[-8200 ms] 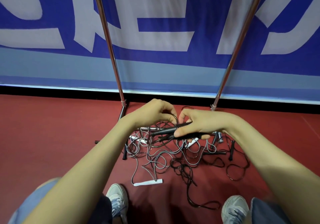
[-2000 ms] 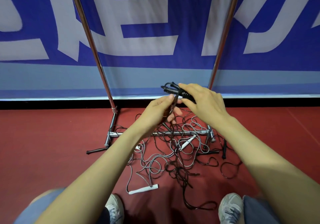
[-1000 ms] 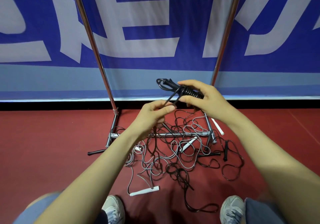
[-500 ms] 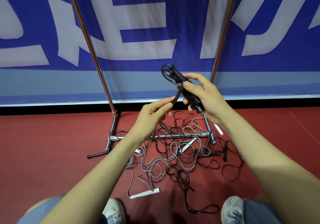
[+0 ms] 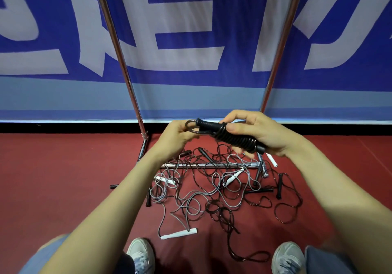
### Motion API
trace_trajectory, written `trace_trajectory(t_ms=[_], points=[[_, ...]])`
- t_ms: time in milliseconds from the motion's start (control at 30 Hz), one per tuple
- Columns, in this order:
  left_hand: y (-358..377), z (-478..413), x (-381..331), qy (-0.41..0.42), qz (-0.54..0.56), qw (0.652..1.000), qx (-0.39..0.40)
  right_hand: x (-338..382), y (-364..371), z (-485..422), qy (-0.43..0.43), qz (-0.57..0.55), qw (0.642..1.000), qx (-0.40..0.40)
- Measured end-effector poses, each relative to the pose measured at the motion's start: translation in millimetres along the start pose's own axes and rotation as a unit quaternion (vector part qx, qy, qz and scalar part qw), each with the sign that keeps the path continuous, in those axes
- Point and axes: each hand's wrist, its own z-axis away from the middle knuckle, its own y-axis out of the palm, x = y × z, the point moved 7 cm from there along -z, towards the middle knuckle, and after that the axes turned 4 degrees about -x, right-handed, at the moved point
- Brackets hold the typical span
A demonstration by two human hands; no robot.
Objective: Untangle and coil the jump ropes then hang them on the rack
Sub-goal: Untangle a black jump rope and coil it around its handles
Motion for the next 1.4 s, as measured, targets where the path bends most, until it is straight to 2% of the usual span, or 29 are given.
trace_trajectory(t_ms=[100,200,300,400,533,633,800,933,1033,1133,1267,1400], points=[[3.8,2.8,-1.5,0.036,-0.034,0.997,0.055,-3.4,10.2,4.8,0.027,-0.018,0.998,0.058],[12.0,10.4,-11.9,0.054,-0.017,0.992,0.109,-9.8,17.1,8.8,0.069,-0.014,0.991,0.112],[18.6,12.4,-13.4,0.008,0.001,0.986,0.166,-15.7,22.4,12.9,0.111,0.091,0.980,0.141],[25.5,14.2,-13.8,-0.007,-0.071,0.974,0.214,-26.4,24.3,11.4,0.139,0.202,0.959,0.143],[26.0,10.3,-19.9,-0.026,-0.082,0.990,0.114,-37.0,5.8,-2.5,0.131,0.279,0.951,0.011],[30.5,9.9,-23.5,-0.002,-0.097,0.994,0.041,-34.4,-4.1,-7.1,0.070,0.293,0.952,-0.062],[35.5,14.9,-31.2,0.027,-0.046,0.998,-0.041,-20.9,-29.7,-9.4,-0.019,0.399,0.892,-0.212],[31.5,21.5,-32.1,0.031,0.015,0.992,-0.122,-17.1,-33.0,-10.1,-0.053,0.291,0.911,-0.286],[26.2,24.2,-30.2,0.017,0.067,0.986,-0.151,-12.3,-28.0,-13.1,-0.070,0.178,0.940,-0.282],[23.2,27.1,-31.3,0.030,0.074,0.986,-0.147,-9.5,-23.1,-16.6,-0.068,0.070,0.962,-0.254],[41.6,36.5,-34.4,0.043,0.107,0.990,-0.085,-4.3,-22.0,-17.8,-0.078,-0.003,0.964,-0.255],[29.8,27.8,-34.3,0.042,0.063,0.989,-0.129,-5.9,-19.3,-22.6,-0.069,-0.066,0.963,-0.253]])
